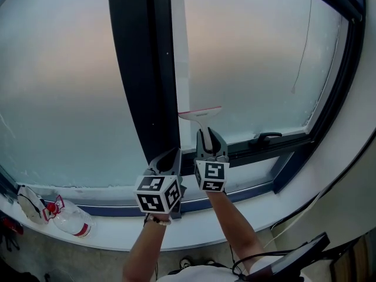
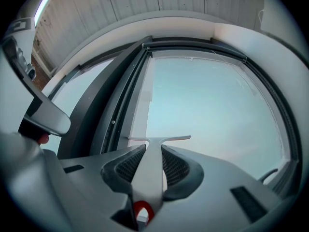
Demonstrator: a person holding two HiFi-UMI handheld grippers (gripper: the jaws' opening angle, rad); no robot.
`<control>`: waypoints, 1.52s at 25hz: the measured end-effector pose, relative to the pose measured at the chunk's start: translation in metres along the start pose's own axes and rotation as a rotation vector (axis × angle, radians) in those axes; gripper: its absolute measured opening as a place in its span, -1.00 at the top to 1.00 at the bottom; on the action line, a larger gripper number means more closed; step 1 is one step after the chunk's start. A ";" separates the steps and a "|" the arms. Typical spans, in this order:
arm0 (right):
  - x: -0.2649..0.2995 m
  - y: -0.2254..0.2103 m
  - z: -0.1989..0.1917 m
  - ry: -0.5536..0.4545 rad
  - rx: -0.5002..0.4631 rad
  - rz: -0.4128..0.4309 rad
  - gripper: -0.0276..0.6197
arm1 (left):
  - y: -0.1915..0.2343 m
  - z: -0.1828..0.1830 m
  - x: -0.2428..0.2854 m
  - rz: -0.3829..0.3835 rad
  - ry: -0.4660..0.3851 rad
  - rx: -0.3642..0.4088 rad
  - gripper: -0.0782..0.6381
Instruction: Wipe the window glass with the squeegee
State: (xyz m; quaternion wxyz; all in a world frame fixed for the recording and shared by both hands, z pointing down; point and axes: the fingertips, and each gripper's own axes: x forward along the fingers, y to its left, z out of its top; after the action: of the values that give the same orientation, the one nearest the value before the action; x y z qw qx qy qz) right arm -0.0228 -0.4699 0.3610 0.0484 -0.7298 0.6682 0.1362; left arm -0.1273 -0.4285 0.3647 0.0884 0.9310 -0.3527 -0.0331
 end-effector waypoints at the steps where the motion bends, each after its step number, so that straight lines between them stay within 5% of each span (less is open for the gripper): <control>1: -0.002 0.000 -0.006 0.004 -0.002 0.000 0.65 | 0.002 -0.006 0.000 0.005 0.008 -0.005 0.78; 27: -0.041 0.002 -0.150 0.231 0.099 0.002 0.65 | -0.011 -0.095 0.008 -0.021 0.166 -0.040 0.78; 33: -0.041 0.000 -0.146 0.223 0.097 0.004 0.65 | -0.012 -0.102 0.014 -0.028 0.185 -0.037 0.78; 38: -0.038 -0.012 -0.081 0.118 0.077 -0.002 0.65 | -0.026 -0.071 0.019 -0.083 0.167 0.013 0.78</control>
State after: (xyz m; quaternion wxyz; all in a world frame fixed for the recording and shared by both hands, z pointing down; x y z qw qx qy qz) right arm -0.0027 -0.4528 0.4468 0.0373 -0.7347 0.6740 0.0672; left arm -0.0870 -0.4122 0.4296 0.1100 0.9448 -0.3056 0.0432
